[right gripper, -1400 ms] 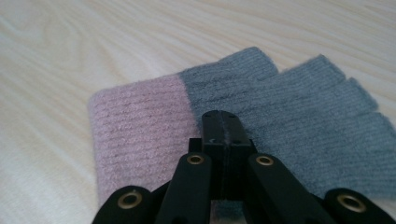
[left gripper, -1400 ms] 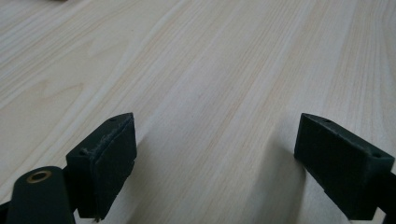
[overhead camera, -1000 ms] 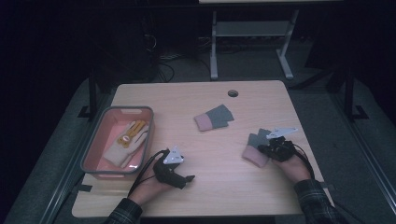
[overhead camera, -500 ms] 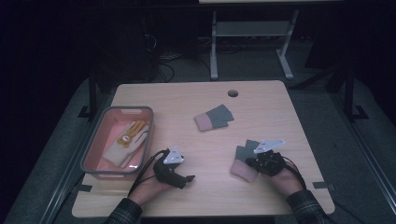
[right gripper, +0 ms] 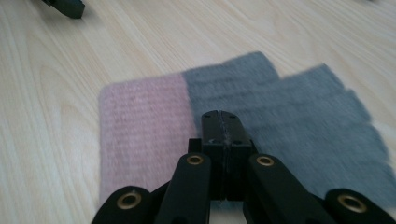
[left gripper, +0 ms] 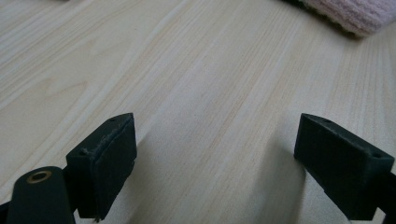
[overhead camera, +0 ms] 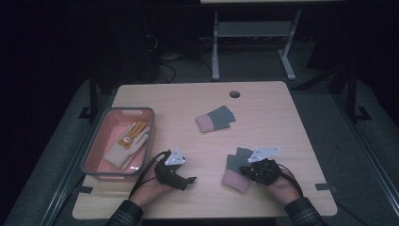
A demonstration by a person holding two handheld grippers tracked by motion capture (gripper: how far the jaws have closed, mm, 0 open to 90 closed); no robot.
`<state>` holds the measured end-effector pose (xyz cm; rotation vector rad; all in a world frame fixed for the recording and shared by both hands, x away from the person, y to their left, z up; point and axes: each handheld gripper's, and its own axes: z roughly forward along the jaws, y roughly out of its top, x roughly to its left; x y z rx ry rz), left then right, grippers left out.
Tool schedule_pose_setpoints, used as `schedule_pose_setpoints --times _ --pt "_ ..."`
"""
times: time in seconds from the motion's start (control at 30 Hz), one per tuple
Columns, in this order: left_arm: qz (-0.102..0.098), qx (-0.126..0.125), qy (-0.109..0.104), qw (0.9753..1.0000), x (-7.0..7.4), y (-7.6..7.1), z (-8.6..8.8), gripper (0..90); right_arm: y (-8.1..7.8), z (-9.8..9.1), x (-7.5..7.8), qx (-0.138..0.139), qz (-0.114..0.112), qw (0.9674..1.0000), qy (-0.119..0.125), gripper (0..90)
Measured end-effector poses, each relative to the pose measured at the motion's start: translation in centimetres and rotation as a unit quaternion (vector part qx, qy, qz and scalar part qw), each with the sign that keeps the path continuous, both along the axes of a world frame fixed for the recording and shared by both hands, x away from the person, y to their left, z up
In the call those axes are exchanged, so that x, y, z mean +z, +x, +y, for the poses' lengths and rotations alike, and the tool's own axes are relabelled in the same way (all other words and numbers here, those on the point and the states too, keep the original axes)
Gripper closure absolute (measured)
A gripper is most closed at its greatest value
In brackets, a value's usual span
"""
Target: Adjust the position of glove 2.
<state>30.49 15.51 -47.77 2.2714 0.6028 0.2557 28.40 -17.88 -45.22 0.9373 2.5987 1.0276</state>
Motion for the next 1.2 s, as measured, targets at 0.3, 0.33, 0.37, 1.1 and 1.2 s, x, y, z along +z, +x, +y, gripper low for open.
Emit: schedule_pose_setpoints --times 0.3,0.33,0.37,1.1,1.2 --pt "-0.001 -0.001 0.000 1.0000 0.0 0.0 0.0 12.3 -1.3 -0.4 -0.4 0.020 0.017 0.9997 -0.001 90.0" --pt "-0.001 -0.001 0.001 1.0000 0.0 0.0 0.0 12.3 -1.4 -0.1 -0.4 0.026 0.019 0.9995 -0.001 90.0" --pt "-0.001 -0.001 0.001 1.0000 0.0 0.0 0.0 12.3 -1.4 0.2 -0.4 0.034 0.019 0.9992 -0.001 89.9" --pt "-0.002 0.000 0.002 1.0000 0.0 0.0 0.0 12.5 2.0 -5.5 -0.3 -0.095 -0.031 0.9946 0.026 51.4" --pt "-0.001 -0.001 0.003 1.0000 0.0 0.1 -0.2 12.2 2.8 -6.6 -0.8 -0.128 -0.027 0.9911 0.024 40.4"
